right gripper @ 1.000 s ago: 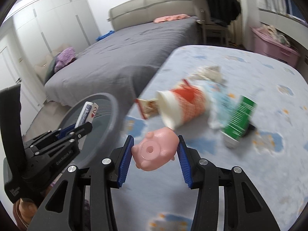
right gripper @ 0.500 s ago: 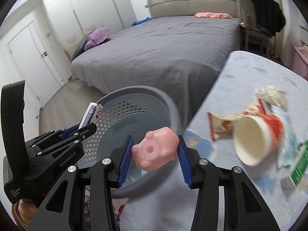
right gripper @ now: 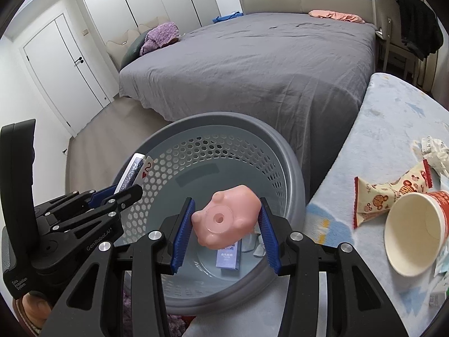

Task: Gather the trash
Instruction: 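Carry the card box and pig toy over the wastebasket and open both grippers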

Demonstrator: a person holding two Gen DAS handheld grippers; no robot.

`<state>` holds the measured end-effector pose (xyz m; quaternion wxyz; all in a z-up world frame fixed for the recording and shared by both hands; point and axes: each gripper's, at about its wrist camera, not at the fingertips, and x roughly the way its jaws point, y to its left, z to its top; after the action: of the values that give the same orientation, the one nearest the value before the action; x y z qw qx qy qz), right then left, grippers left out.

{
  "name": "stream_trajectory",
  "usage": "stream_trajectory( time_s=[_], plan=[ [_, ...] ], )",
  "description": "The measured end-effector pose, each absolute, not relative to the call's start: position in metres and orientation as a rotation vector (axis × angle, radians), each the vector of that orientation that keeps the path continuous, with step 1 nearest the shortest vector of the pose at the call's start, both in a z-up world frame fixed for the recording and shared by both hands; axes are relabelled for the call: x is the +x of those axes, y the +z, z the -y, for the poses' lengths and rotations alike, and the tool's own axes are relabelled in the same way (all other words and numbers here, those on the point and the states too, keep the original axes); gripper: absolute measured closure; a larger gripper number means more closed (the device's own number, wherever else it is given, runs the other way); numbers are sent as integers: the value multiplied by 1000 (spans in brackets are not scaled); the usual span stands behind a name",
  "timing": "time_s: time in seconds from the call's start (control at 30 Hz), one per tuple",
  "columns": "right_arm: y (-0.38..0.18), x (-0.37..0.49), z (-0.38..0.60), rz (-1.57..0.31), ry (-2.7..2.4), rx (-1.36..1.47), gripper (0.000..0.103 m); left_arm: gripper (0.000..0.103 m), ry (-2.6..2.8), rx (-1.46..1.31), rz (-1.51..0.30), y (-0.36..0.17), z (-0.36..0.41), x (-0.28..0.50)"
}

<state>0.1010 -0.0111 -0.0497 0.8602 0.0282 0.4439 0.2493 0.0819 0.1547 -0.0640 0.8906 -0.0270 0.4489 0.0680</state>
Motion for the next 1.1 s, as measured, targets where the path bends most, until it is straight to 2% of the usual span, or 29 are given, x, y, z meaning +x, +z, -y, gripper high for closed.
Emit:
stream_trajectory(
  time_s=[0.07, 0.13, 0.2, 0.27, 0.87, 1.1],
  plan=[
    [-49, 101, 10, -930, 524, 53, 59, 81, 142, -59, -931, -63, -156, 82],
    [-48, 101, 9, -926, 525, 48, 58, 74, 144, -61, -930, -63, -156, 81],
    [-47, 100, 9, -922, 520, 47, 46, 54, 153, -60, -928, -63, -156, 81],
    [-45, 100, 11, -912, 510, 50, 45, 45, 162, -62, -916, -61, -157, 79],
    [-43, 93, 10, -904, 484, 35, 45, 42, 172, -60, -904, -58, -159, 75],
    [-39, 88, 10, -895, 461, 30, 45, 35, 166, -63, -885, -53, -161, 71]
  ],
)
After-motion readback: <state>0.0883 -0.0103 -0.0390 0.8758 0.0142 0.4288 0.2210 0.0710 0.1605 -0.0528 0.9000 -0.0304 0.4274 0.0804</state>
